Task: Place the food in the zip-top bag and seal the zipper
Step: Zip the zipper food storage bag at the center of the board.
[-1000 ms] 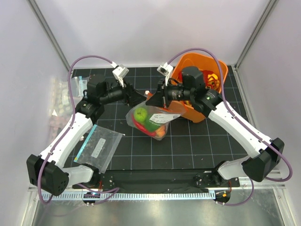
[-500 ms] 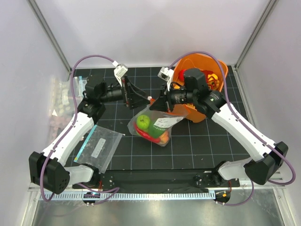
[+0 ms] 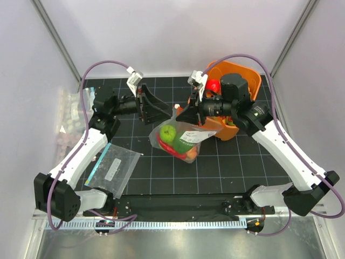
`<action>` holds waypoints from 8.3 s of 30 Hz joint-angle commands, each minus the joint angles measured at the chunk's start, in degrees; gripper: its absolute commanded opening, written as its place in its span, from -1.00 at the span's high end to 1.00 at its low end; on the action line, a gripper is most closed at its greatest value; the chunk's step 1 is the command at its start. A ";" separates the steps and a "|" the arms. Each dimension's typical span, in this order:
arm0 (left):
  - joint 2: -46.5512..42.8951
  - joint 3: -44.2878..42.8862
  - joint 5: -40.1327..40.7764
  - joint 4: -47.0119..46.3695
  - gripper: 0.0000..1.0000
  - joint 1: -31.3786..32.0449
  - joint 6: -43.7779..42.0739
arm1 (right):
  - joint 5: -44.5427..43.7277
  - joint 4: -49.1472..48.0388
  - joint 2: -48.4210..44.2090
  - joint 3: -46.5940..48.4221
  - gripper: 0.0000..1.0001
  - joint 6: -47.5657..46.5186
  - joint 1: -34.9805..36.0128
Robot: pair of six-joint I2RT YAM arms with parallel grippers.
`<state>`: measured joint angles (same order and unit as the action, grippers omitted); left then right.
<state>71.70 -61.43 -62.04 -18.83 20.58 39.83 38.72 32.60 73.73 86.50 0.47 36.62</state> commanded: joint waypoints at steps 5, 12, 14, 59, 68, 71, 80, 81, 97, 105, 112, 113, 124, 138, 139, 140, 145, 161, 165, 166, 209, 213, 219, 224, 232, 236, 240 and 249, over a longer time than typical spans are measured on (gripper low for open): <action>2.65 -3.61 -2.56 -8.59 -0.53 -0.28 6.57 | 1.62 -2.19 -1.49 5.52 0.98 -1.00 -0.15; 4.58 -3.52 -0.71 -10.35 -0.32 -0.28 8.85 | 3.03 -3.68 -2.10 5.43 0.98 0.66 -0.15; 5.37 -3.52 -0.63 -12.98 -0.25 -0.28 11.57 | 3.64 -3.51 -2.10 5.52 0.98 0.67 -0.15; 9.77 -2.12 -3.44 -23.89 -0.13 2.45 17.91 | 0.66 -4.91 -2.02 3.41 0.98 2.08 -0.15; 10.39 -2.82 -2.65 -23.27 1.00 2.54 15.45 | -1.01 -4.39 -2.63 2.27 0.92 2.87 -0.15; 9.69 -4.39 -2.82 -16.81 1.00 2.45 10.37 | -3.20 -3.51 -3.94 0.17 0.25 2.17 -0.15; 7.32 -11.43 -1.33 11.35 0.99 2.45 -10.64 | -21.82 -5.95 -11.06 -7.39 -0.79 3.02 -0.23; 6.96 -11.95 -1.15 12.06 0.99 2.54 -12.22 | -23.50 -6.66 -11.16 -7.40 -0.91 4.61 -0.32; 3.89 -13.02 -0.97 21.55 1.00 3.24 -21.02 | -11.92 5.28 1.50 8.77 -0.20 -4.42 -1.47; 2.57 -11.96 -3.26 21.91 1.00 3.77 -21.99 | -6.65 4.22 3.26 9.56 0.00 -3.46 -1.47; 2.13 -11.70 -3.96 22.17 1.00 4.12 -21.90 | -1.81 3.88 4.40 10.09 0.10 -1.53 -1.47; 2.04 -11.78 -3.96 22.26 1.00 4.21 -21.82 | -1.02 3.70 4.57 10.18 0.13 -1.26 -1.47; 2.21 -12.22 -4.75 22.35 1.00 4.21 -21.99 | 3.12 4.22 6.07 10.00 0.41 1.29 -1.46; 2.83 -13.89 -5.37 22.43 1.00 4.29 -21.90 | 1.45 4.58 6.25 9.48 0.30 2.34 -1.38; 2.74 -13.98 -5.37 22.35 0.99 4.29 -21.90 | 1.19 4.49 6.33 9.30 0.27 2.26 -1.38; 2.74 -14.07 -5.37 22.43 0.99 4.29 -21.90 | 0.75 4.58 6.25 9.39 0.26 2.17 -1.38; 3.62 -15.21 -6.42 22.43 1.00 4.29 -21.82 | 0.30 4.67 6.42 8.95 0.18 1.90 -1.38; 3.62 -16.00 -4.49 22.35 1.00 4.47 -21.55 | 0.47 3.70 6.42 8.86 0.95 4.45 -1.38; 3.45 -16.35 -2.83 22.43 0.99 4.47 -21.64 | 0.57 3.61 6.42 8.34 0.98 5.33 -1.38; 3.36 -16.53 -2.56 22.43 1.00 4.38 -21.64 | 0.31 3.87 5.99 8.07 0.98 5.16 -1.29; 0.46 -10.12 -7.48 15.84 -0.15 1.04 -17.33 | -2.16 4.67 3.43 7.28 0.98 2.87 -1.38; 0.19 -9.32 -7.04 16.19 -0.17 1.13 -18.39 | -1.63 4.58 4.05 8.33 0.98 3.40 -1.38; 0.90 -9.41 -4.14 17.60 -0.18 1.57 -20.32 | -0.93 4.75 4.75 9.74 0.98 4.10 -1.38; 2.39 -9.41 -3.26 18.56 -0.09 2.80 -21.64 | -0.58 4.67 5.10 10.44 0.98 4.19 -1.38; 2.83 -9.23 -2.21 20.67 -0.13 4.12 -24.63 | -0.14 4.84 4.93 10.88 0.98 4.89 -1.38; 3.44 -9.58 -3.17 21.46 0.28 4.21 -24.98 | -0.14 4.75 5.19 11.41 0.98 5.07 -1.38; 3.53 -9.68 -3.09 22.52 0.12 4.21 -25.51 | -0.05 4.67 5.63 11.76 0.98 5.33 -1.38; 3.71 -9.94 -3.61 24.89 0.90 4.21 -27.18 | 0.22 4.31 5.89 12.03 0.98 5.51 -1.38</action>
<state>75.26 -70.54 -64.60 5.50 24.64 14.13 37.69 40.38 80.01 95.90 4.95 34.92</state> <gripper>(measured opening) 0.149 0.100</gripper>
